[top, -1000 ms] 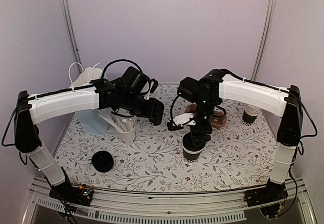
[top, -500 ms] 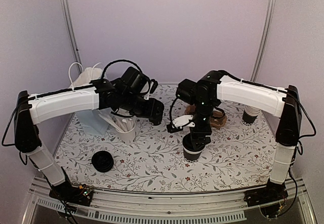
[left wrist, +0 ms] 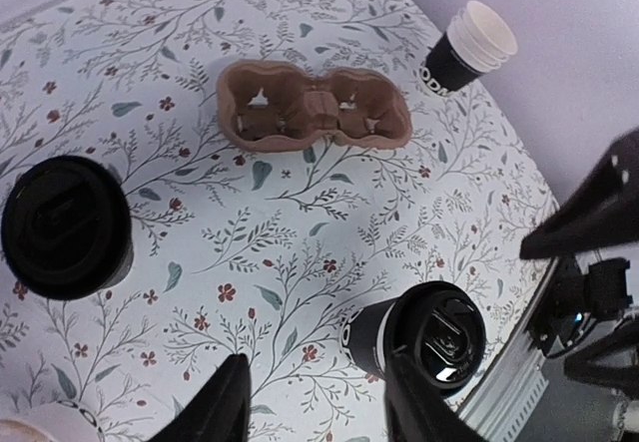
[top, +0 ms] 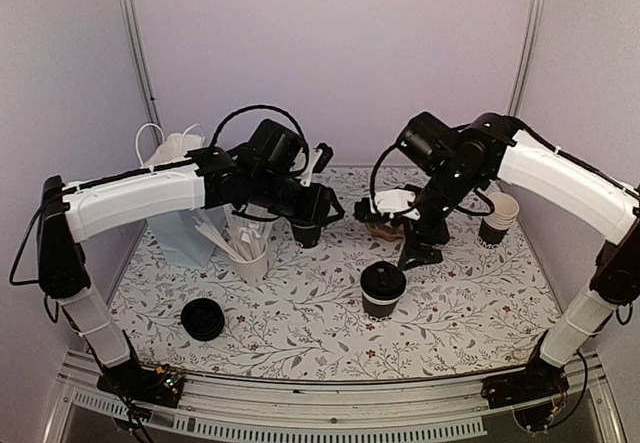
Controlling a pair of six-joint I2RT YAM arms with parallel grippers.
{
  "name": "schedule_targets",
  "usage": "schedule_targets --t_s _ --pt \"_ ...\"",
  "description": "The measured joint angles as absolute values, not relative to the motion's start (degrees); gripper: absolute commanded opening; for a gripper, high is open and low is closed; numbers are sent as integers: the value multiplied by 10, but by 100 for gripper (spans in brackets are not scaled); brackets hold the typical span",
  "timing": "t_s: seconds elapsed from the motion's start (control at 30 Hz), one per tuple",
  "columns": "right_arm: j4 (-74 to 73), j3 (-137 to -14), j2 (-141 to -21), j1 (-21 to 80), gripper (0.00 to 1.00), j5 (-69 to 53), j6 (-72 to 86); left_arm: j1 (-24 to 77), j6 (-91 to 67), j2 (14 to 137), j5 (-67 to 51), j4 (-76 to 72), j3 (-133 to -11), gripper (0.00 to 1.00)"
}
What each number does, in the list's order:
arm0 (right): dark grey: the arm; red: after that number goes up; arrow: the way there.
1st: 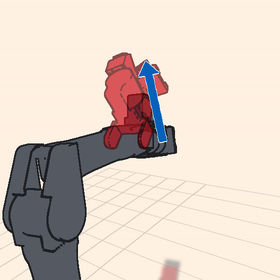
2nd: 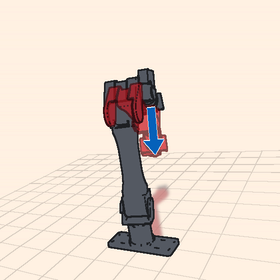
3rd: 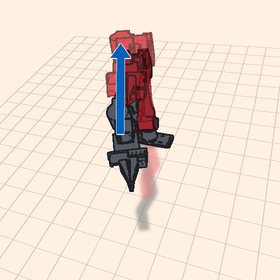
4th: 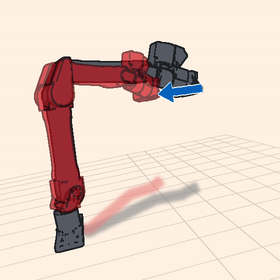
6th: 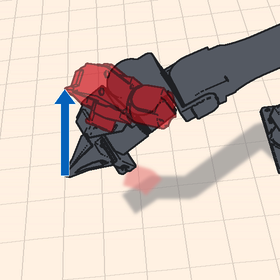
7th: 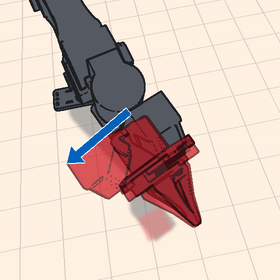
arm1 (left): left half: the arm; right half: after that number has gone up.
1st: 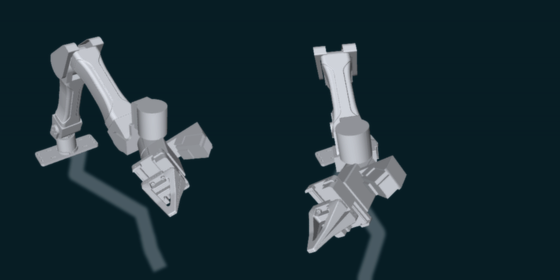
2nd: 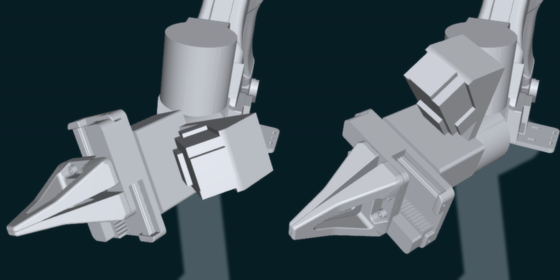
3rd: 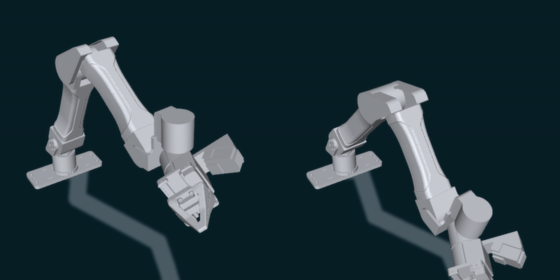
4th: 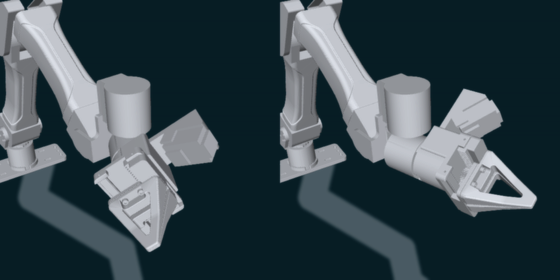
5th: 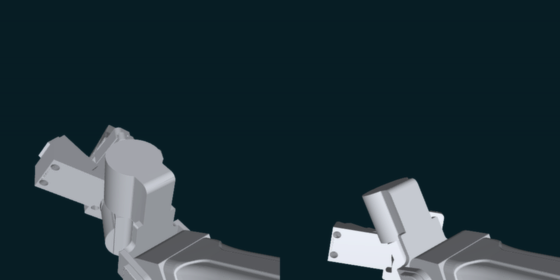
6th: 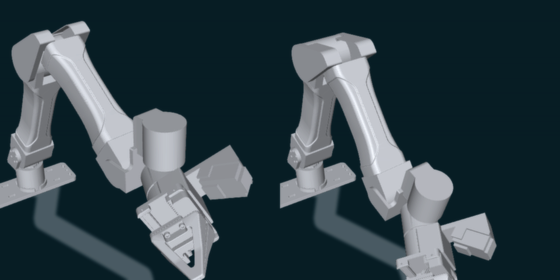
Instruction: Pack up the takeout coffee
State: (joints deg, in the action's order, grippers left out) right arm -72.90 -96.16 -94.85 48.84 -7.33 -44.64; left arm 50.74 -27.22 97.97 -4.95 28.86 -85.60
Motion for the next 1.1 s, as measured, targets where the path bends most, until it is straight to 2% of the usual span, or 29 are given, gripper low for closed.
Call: schedule_targets --t_s 0.1,0.27,0.33,0.47,0.6,0.97,1.1 --pt "-664 -919 -895 406 99 -145 -442 519 -266 998 -76 272 -868 65" --pt "-516 -761 -792 204 99 -303 -375 539 -266 1041 -114 251 -874 65" --pt "-479 -715 -771 173 99 -350 -336 545 -269 1059 -131 241 -874 65" --pt "-426 -635 -781 177 98 -435 -270 553 -276 1086 -156 225 -874 65" --pt "-410 -614 -828 179 98 -486 -234 558 -281 1096 -176 212 -872 65" --pt "-396 -614 -904 228 83 -515 -231 564 -288 1106 -203 193 -860 61" --pt "-395 -614 -923 254 75 -511 -234 566 -289 1114 -203 207 -853 56"
